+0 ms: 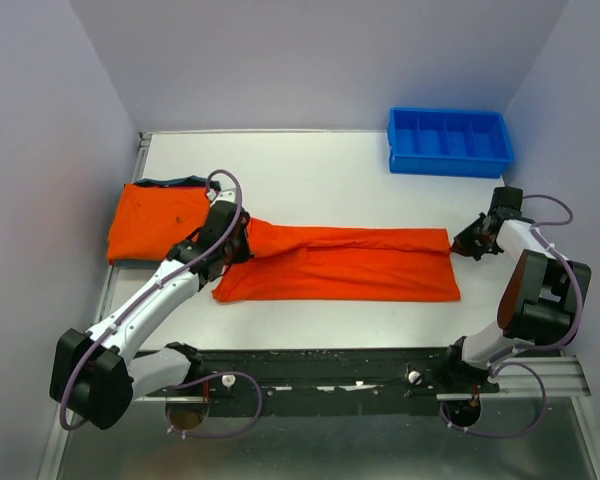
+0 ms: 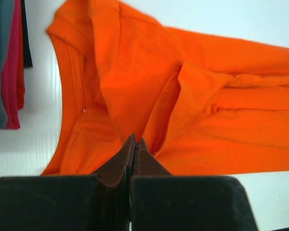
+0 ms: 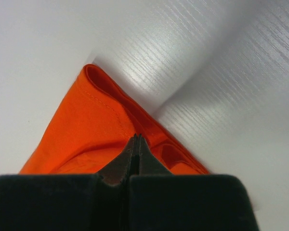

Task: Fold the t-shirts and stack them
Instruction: Fold the other side of the tshirt into a rectangle

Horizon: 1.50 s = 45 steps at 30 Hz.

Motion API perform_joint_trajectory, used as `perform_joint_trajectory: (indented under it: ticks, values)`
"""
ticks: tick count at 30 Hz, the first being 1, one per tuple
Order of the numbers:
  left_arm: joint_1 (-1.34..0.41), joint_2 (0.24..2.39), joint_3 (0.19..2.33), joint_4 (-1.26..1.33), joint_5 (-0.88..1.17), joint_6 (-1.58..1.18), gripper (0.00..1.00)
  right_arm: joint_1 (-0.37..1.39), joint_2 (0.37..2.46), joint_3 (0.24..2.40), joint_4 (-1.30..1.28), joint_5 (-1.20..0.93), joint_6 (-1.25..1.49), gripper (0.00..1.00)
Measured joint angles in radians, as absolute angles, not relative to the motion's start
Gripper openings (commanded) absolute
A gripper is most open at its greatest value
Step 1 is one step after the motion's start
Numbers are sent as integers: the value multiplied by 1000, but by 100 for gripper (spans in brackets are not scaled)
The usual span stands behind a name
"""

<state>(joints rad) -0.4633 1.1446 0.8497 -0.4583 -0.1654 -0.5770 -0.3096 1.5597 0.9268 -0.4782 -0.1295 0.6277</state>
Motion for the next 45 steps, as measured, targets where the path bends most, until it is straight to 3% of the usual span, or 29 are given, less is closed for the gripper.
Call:
perform_joint_trajectory:
  ticks: [11, 21, 30, 38, 45]
  values:
    - [-505, 979, 697, -504, -168, -690, 0, -310, 1588, 900, -456, -121, 636, 1]
    - [-556, 974, 613, -493, -168, -754, 0, -310, 1586, 896, -442, -116, 640, 7]
    - [-571, 972, 463, -424, -178, -869, 0, -310, 1544, 849, -438, -66, 667, 6]
    - [-572, 907, 476, -434, -284, -899, 0, -310, 1544, 848, -437, -64, 677, 4]
    - [-572, 982, 576, -437, -343, -877, 0, -310, 1496, 854, -443, -64, 679, 3]
